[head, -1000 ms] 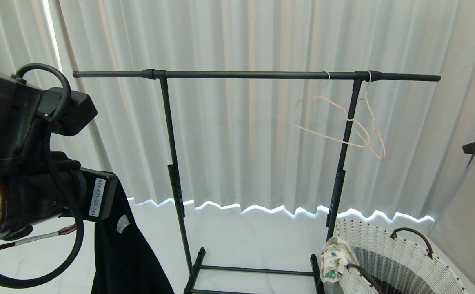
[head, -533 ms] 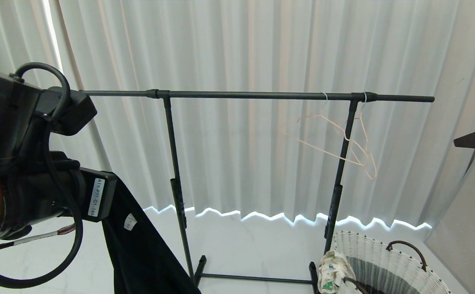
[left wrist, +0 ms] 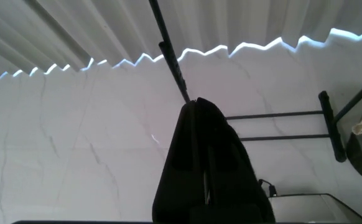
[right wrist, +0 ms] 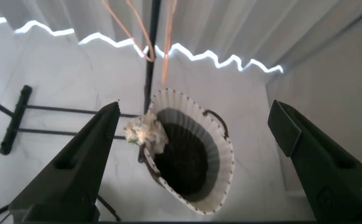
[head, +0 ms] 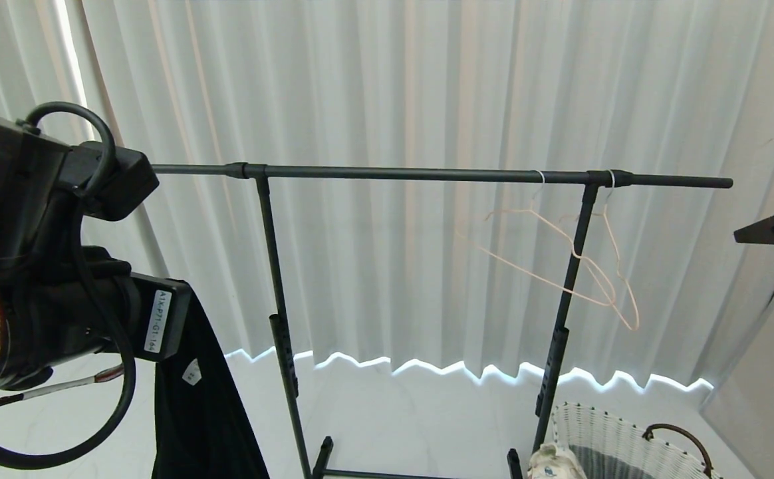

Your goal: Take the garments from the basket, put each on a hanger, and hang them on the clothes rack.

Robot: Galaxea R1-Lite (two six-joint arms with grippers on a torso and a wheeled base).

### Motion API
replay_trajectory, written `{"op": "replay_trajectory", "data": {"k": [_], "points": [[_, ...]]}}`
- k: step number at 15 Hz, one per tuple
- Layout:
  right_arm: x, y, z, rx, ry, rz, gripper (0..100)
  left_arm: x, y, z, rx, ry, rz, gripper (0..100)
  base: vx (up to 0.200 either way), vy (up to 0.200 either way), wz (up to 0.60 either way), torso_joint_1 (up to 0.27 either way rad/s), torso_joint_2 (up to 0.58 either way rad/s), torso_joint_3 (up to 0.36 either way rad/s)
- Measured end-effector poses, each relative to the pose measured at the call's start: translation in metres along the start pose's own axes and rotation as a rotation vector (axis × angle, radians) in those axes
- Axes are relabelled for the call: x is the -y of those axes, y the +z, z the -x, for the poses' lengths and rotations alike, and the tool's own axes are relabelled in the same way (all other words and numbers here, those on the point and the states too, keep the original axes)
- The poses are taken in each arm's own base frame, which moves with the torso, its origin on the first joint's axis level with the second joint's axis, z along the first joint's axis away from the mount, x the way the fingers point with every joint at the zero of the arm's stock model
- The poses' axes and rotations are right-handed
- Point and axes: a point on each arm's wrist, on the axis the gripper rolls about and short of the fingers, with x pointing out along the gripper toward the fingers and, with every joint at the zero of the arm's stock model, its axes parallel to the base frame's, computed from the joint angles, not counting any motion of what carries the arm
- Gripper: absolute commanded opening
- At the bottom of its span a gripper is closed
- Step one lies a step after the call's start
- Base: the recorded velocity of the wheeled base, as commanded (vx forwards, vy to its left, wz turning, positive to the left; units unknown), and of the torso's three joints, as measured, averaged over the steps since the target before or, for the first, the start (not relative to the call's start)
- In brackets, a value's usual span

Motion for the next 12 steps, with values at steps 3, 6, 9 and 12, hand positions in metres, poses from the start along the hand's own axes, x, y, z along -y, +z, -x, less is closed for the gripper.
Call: {"op": "replay_trajectory", "data": {"k": [3, 6, 9, 12], "points": [[0.003, 0.006, -0.017, 0.041, 0.048, -0.027, 100, 0.001, 0.000, 0.000, 0.000, -0.002, -0.001, 0, 0.200, 0.000, 0.00, 0.004, 0.00, 0.001], [0.006, 0.003, -0.049, 0.050, 0.061, -0.047, 100, 0.001, 0.000, -0.001, -0.003, -0.001, -0.003, 0, 0.200, 0.000, 0.00, 0.006, 0.00, 0.004], [0.010, -0.006, -0.096, 0.071, 0.047, -0.070, 100, 0.001, 0.000, -0.002, -0.006, 0.001, -0.004, 0, 0.200, 0.000, 0.00, 0.004, 0.00, 0.001], [0.014, -0.028, -0.136, -0.006, 0.044, -0.086, 100, 0.001, -0.001, -0.002, -0.005, -0.001, -0.006, 0, 0.000, 0.000, 0.00, 0.000, 0.00, 0.000]]}}
